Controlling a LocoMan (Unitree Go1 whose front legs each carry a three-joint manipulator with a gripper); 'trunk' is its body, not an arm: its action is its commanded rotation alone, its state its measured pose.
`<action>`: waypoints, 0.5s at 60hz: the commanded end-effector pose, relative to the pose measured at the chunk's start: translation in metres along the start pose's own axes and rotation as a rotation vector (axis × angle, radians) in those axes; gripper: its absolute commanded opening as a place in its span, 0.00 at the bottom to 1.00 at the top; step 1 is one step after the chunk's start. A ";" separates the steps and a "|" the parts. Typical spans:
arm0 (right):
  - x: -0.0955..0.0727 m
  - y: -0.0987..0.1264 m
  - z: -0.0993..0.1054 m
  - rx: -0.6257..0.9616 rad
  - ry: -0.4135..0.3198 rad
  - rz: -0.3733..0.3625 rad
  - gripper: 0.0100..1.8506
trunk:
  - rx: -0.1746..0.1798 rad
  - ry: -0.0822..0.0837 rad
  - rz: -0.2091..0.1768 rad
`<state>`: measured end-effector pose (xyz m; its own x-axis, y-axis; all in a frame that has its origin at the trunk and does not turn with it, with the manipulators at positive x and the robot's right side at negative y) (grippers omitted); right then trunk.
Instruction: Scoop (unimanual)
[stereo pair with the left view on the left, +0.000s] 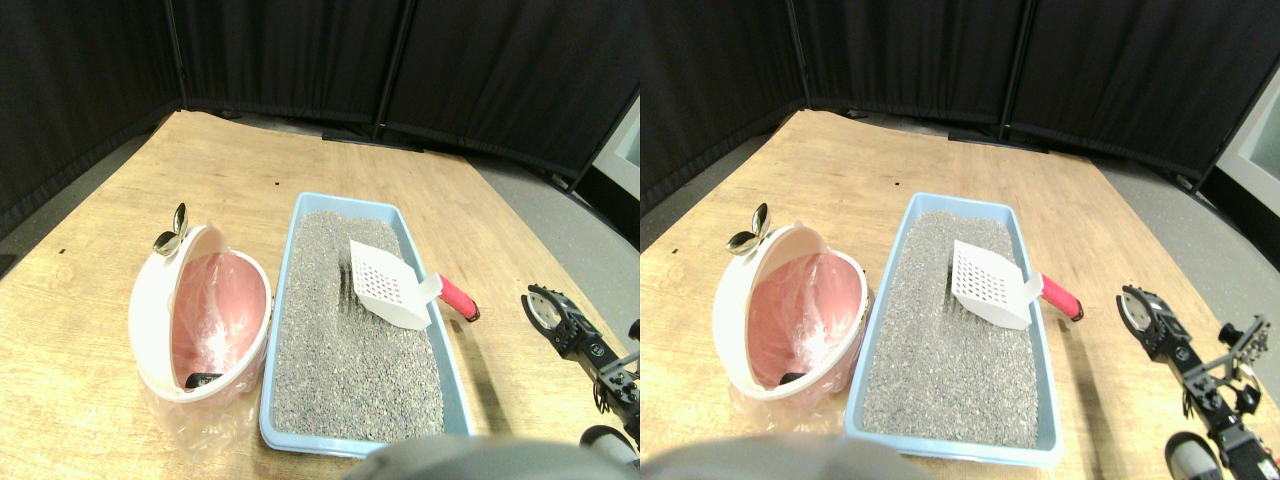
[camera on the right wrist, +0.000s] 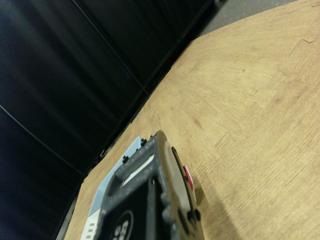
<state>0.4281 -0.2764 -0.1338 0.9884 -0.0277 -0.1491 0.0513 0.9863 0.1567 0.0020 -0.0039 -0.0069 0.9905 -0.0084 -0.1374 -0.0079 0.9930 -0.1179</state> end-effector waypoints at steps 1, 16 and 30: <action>-0.002 0.006 0.007 0.008 -0.049 0.017 0.03 | -0.006 -0.025 -0.013; -0.007 0.005 0.006 0.010 -0.055 0.018 0.03 | -0.001 -0.024 -0.024; -0.007 0.010 0.007 -0.004 -0.062 0.026 0.03 | 0.002 -0.030 -0.038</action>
<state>0.4195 -0.2758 -0.1322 0.9916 -0.0353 -0.1245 0.0562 0.9842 0.1682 0.0026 -0.0037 -0.0081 0.9905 -0.0317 -0.1342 0.0170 0.9939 -0.1089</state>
